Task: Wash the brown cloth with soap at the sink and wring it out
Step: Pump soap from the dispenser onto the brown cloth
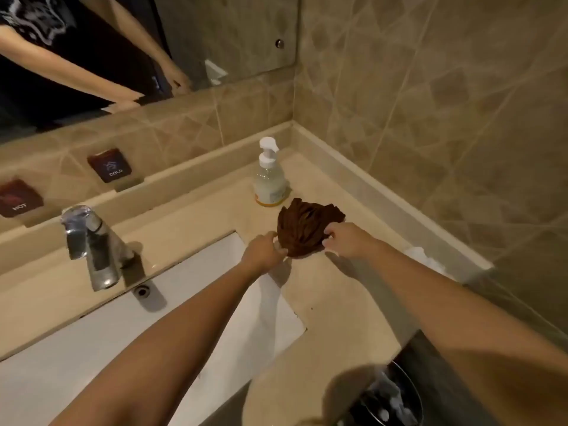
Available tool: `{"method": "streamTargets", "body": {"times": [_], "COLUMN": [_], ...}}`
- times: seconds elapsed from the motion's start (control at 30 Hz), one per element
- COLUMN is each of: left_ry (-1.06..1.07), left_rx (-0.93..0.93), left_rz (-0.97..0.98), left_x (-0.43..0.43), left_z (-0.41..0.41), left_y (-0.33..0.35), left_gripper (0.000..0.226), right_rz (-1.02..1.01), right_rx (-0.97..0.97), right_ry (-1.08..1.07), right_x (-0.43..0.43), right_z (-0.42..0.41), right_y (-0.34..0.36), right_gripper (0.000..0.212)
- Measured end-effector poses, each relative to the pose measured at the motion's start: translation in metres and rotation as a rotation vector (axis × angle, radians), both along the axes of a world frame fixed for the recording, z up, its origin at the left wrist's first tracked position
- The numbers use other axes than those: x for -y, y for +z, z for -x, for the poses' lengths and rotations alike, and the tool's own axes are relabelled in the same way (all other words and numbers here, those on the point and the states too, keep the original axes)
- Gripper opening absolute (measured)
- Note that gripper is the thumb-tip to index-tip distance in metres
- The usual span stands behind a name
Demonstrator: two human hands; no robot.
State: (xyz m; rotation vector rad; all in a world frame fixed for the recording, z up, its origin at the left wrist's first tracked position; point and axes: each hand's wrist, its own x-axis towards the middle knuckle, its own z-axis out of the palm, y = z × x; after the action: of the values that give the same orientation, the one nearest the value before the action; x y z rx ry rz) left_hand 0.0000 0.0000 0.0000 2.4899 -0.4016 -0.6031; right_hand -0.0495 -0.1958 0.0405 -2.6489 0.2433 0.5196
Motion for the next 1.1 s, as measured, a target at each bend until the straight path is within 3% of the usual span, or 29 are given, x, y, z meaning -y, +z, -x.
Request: {"method": "streamTargets", "body": {"times": [0.23,0.3,0.4,0.47,0.53,0.63,0.77,0.83,0.93,1.1], "left_ry": [0.220,0.325,0.427,0.511,0.601,0.736,0.904,0.929,0.844,0.764], "left_rx": [0.067,0.048,-0.090,-0.167,-0.209,-0.278,-0.357,-0.434,-0.566,-0.459], "left_rz": [0.239,0.222,0.191,0.248,0.339,0.526,0.765,0.929,1.158,1.152], "left_x": [0.034,0.041,0.045,0.045,0.045,0.042,0.032,0.029,0.028,0.030], "left_z": [-0.011,-0.017,-0.031,-0.037,-0.041,-0.043,-0.053,-0.059,-0.066,-0.079], "left_y": [-0.006,-0.006,-0.007,-0.006,-0.001,0.008,0.024,0.035,0.052,0.062], "left_gripper": [0.057,0.056,0.035,0.019,0.014,0.013,0.009,0.008,0.020,0.026], "right_rz": [0.223,0.303,0.355,0.354,0.285,0.064,-0.322,-0.458,-0.543,-0.477], "right_rx": [0.126,0.148,0.223,0.270,0.269,0.198,0.293,0.329,0.365,0.268], "right_ry": [0.118,0.156,0.225,0.281,0.272,0.171,0.070,0.033,0.023,0.203], "right_x": [0.000,0.000,0.003,0.007,0.013,0.022,0.023,0.017,-0.001,-0.039], "right_z": [-0.056,-0.064,-0.078,-0.088,-0.098,-0.110,-0.135,-0.152,-0.185,-0.229], "right_y": [-0.024,-0.031,-0.037,-0.042,-0.051,-0.053,-0.014,0.018,0.052,0.076], "right_gripper": [0.047,0.047,0.042,0.026,0.007,0.021,0.014,0.020,0.028,0.044]}}
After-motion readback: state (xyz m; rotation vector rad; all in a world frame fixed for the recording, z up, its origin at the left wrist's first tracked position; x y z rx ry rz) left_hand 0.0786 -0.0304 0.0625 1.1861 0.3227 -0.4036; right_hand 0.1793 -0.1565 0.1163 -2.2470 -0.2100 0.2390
